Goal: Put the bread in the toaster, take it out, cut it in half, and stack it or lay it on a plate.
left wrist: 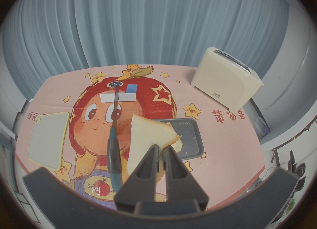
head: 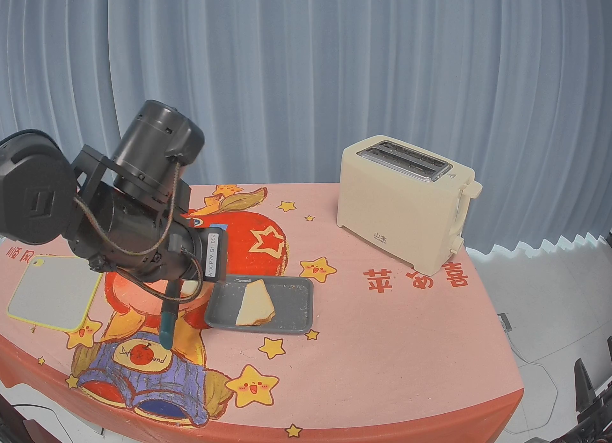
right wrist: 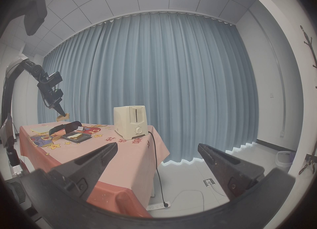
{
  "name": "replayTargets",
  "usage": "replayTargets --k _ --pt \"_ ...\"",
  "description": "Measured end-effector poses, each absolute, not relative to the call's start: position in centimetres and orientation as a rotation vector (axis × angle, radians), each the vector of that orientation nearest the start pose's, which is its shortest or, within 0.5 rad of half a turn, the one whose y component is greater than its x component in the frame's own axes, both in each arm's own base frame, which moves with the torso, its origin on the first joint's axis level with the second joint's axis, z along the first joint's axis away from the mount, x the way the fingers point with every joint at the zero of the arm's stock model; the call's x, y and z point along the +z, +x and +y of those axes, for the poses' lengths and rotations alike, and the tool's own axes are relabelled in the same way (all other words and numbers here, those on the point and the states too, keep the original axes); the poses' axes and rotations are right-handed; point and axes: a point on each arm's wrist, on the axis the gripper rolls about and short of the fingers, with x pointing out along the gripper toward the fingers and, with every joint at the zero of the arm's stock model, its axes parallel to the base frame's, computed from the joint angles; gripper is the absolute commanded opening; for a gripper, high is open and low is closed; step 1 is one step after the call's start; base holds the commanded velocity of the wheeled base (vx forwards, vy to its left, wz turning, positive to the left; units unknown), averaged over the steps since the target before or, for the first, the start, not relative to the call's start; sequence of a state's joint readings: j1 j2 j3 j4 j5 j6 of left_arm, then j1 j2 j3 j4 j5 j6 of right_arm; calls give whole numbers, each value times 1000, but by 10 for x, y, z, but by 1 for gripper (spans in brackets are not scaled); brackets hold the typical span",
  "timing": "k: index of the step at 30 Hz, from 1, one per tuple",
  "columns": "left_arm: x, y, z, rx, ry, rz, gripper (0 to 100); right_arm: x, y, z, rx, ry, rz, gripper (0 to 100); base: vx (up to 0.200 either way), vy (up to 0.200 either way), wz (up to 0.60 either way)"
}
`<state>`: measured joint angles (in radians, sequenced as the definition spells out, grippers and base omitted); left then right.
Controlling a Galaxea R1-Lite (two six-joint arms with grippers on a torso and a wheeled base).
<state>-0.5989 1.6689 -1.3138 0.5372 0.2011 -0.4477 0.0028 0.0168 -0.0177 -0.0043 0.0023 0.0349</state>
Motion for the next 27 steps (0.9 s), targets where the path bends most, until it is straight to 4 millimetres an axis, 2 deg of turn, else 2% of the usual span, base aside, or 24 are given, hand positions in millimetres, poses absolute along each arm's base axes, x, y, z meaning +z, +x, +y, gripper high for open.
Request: replayTargets --k 5,15,27 --pt "224 242 -170 -191 -45 909 0 81 -23 0 6 35 -5 100 0 0 0" --pt "200 260 -197 -178 8 948 0 81 -23 0 6 35 -5 100 0 0 0" --pt "183 276 -209 -148 41 970 0 81 -23 0 6 35 -4 100 0 0 0"
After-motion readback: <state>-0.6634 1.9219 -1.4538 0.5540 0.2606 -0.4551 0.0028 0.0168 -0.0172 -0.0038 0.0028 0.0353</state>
